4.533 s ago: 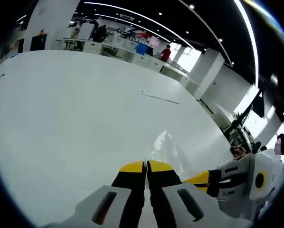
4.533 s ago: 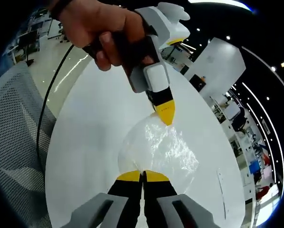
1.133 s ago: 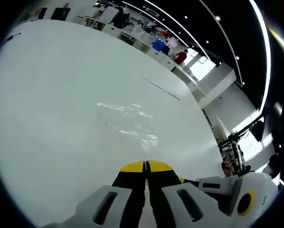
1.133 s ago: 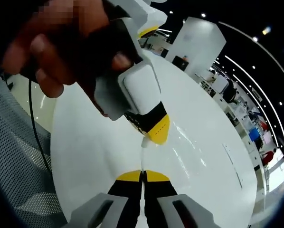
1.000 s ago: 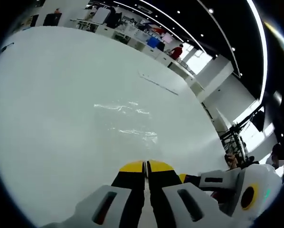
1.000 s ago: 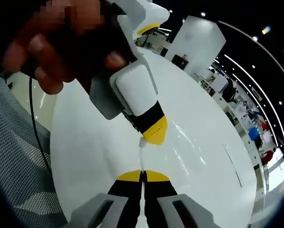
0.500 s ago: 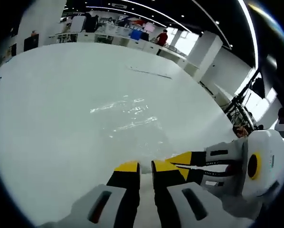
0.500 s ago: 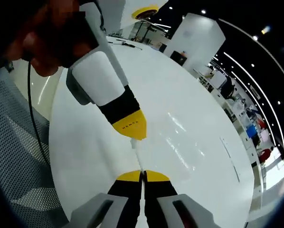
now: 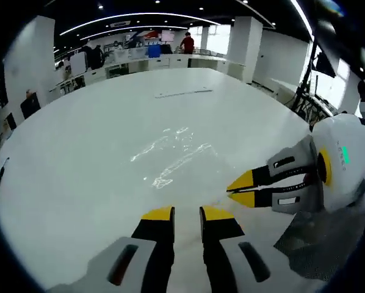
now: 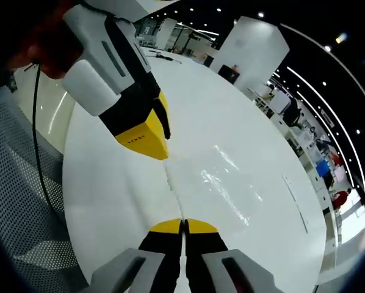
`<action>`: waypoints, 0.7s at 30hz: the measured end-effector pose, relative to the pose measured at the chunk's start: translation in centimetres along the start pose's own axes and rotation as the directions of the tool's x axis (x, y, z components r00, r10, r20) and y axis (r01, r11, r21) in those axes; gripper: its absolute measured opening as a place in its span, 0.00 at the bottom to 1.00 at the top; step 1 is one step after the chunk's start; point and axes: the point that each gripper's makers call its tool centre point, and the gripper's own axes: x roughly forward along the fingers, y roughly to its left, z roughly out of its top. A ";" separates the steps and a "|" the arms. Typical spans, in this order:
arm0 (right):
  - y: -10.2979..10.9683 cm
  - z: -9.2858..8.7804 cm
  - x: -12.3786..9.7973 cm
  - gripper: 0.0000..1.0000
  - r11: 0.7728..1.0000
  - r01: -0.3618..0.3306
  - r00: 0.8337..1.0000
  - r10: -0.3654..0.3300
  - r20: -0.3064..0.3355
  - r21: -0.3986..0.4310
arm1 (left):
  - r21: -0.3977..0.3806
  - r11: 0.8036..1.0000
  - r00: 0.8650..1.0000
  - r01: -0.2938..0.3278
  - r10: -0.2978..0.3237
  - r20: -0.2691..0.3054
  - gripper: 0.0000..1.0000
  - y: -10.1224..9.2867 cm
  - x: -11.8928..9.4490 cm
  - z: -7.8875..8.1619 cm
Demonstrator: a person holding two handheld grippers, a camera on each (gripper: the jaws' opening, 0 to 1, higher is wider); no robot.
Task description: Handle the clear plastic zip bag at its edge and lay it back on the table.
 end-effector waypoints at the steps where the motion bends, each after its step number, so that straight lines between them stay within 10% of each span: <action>1: 0.0 0.0 0.0 0.00 1.000 0.001 1.000 -0.001 0.001 0.000 | 0.062 0.998 1.000 -0.005 0.005 -0.011 0.15 0.0 0.0 -0.1; 15: 0.9 0.4 0.2 0.00 0.998 -0.018 1.000 0.019 0.001 -0.056 | 0.467 0.884 1.000 0.008 -0.003 -0.011 0.21 -1.8 -0.7 0.7; 21: 1.1 0.6 0.2 0.00 0.997 -0.025 1.000 0.026 0.005 -0.070 | 0.615 0.788 0.999 0.032 -0.012 -0.036 0.20 -2.4 0.1 0.5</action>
